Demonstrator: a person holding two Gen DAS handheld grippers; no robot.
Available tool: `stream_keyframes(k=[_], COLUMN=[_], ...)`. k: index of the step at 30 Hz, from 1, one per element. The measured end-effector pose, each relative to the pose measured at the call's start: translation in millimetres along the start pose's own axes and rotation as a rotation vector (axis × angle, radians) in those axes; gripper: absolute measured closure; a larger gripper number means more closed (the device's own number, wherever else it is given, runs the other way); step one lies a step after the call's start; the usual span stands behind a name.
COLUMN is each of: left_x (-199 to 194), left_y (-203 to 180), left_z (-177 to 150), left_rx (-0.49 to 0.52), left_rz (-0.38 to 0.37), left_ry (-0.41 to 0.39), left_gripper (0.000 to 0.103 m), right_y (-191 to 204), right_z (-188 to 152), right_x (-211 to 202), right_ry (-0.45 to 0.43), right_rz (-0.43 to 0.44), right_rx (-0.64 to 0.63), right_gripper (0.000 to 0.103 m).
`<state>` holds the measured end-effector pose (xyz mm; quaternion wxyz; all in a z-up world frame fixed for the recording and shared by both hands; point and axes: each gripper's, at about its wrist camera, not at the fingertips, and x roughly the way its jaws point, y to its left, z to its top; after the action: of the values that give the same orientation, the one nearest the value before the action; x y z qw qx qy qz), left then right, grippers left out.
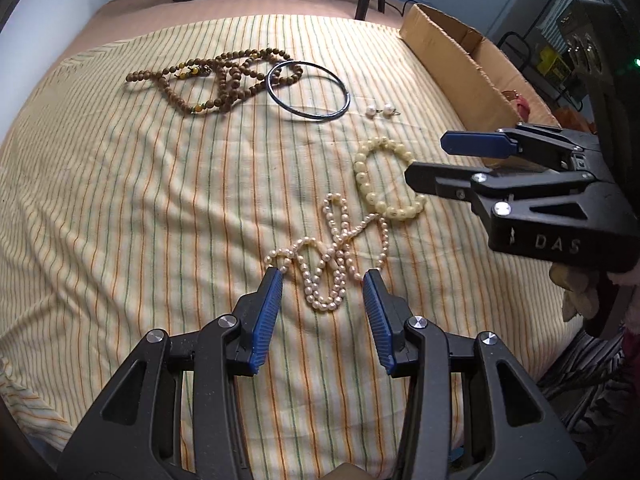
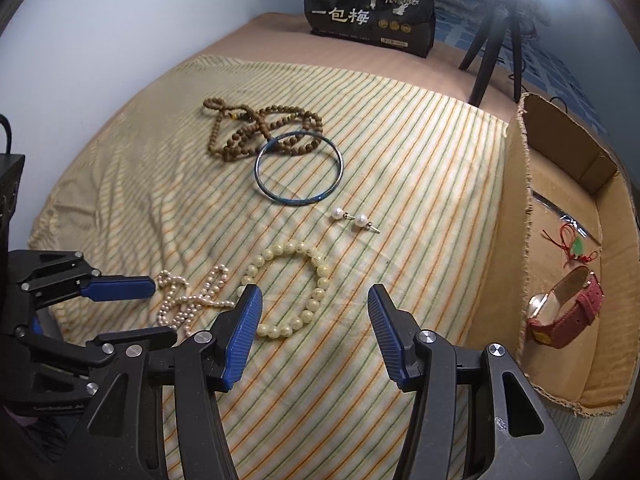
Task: Organize jewelry
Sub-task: 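Move the left tool to the pearl necklace while the right tool approaches the cream bead bracelet, then close the left tool on the pearl necklace while the right tool grips the cream bead bracelet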
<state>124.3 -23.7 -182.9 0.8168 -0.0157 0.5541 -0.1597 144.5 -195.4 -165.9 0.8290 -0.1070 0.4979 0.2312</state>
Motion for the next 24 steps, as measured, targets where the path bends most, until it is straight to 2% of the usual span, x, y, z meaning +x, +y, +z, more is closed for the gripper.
stream_keyframes(k=[14,15,16,22,24], left_x=[16,17,16,18,19], left_y=[-7,-7,-8,-5,-5], left_z=[7,7,6,9,10], left_rx=[0.036,0.039,0.039,0.035,0.034], left_rz=[0.064,0.070,0.074,0.087,0.085], left_ry=[-0.032,-0.038,-0.043,-0.054,-0.056], left_gripper=[0.061,0.064,0.072,0.088,0.090], right_y=[-3,-3,-3,-1,0], right_z=[6,7,7,8,7], right_x=[26,27,29,34,35], right_ry=[0.048,0.051,0.052,0.063,0.059], right_rz=[-0.014,-0.017,-0.020,-0.031,-0.041], right_rx=[0.014,0.011,0.009,-0.004,-0.012], right_gripper=[0.049,0.049,0.049,0.049,0.054])
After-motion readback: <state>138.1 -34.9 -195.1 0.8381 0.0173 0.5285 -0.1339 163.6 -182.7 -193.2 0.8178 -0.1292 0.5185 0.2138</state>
